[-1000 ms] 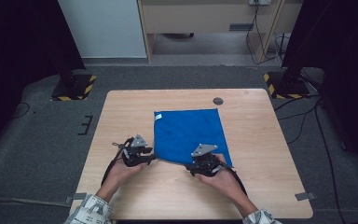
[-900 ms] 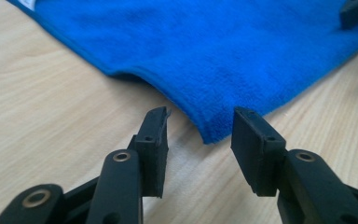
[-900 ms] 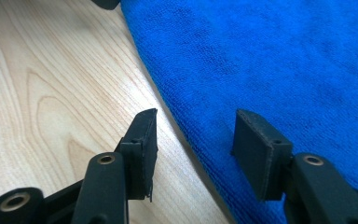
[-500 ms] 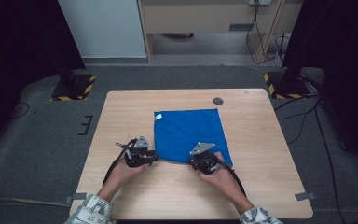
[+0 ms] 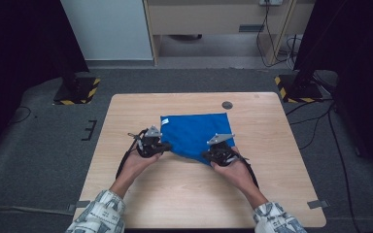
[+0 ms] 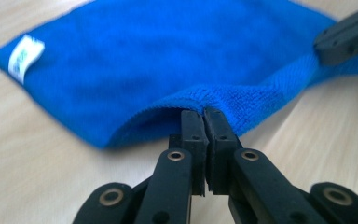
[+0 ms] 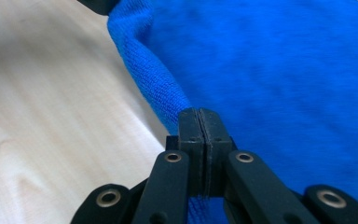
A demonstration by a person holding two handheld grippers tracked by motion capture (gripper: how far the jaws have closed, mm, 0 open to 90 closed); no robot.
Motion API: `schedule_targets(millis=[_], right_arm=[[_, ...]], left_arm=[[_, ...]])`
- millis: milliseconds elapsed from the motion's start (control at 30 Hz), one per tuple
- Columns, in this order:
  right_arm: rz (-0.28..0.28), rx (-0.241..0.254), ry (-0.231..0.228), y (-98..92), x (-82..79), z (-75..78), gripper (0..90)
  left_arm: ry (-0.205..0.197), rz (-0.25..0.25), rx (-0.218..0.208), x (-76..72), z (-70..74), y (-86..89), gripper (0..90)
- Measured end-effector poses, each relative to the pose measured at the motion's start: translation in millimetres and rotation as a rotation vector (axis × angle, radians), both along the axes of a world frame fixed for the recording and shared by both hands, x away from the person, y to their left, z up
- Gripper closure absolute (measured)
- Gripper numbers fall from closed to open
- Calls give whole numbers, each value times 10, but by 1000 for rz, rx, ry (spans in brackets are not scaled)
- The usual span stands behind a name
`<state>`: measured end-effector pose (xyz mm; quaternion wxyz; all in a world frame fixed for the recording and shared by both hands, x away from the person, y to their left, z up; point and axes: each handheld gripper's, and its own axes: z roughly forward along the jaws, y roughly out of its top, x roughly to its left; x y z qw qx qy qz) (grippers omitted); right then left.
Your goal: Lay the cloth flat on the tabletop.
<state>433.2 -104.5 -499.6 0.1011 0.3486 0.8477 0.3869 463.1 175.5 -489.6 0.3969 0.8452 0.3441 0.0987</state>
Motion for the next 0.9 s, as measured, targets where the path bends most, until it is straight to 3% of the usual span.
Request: schedule_targets(millis=[133, 267, 333, 400, 467, 567, 767, 900], right_arm=[[-40, 6, 52, -66, 193, -20, 875], [-86, -25, 40, -90, 342, -51, 813], [-112, -40, 37, -88, 385, -67, 769], [-129, -54, 30, -98, 427, -90, 736], [-152, -56, 41, -120, 467, -112, 712], [-163, -59, 36, -152, 483, -121, 696], [-168, -50, 24, -219, 434, -69, 641], [-177, -45, 15, -294, 394, -28, 600]], left_arm=[[15, 5, 27, 202, 40, -136, 863], [51, 24, 46, 347, 5, -264, 837], [64, 39, 52, 395, -37, -312, 783], [67, 67, 37, 420, -66, -335, 673], [64, 79, 30, 428, -74, -336, 587], [63, 87, 23, 419, -69, -313, 539], [52, 82, -8, 337, -59, -232, 510], [51, 65, -4, 256, -107, -230, 499]])
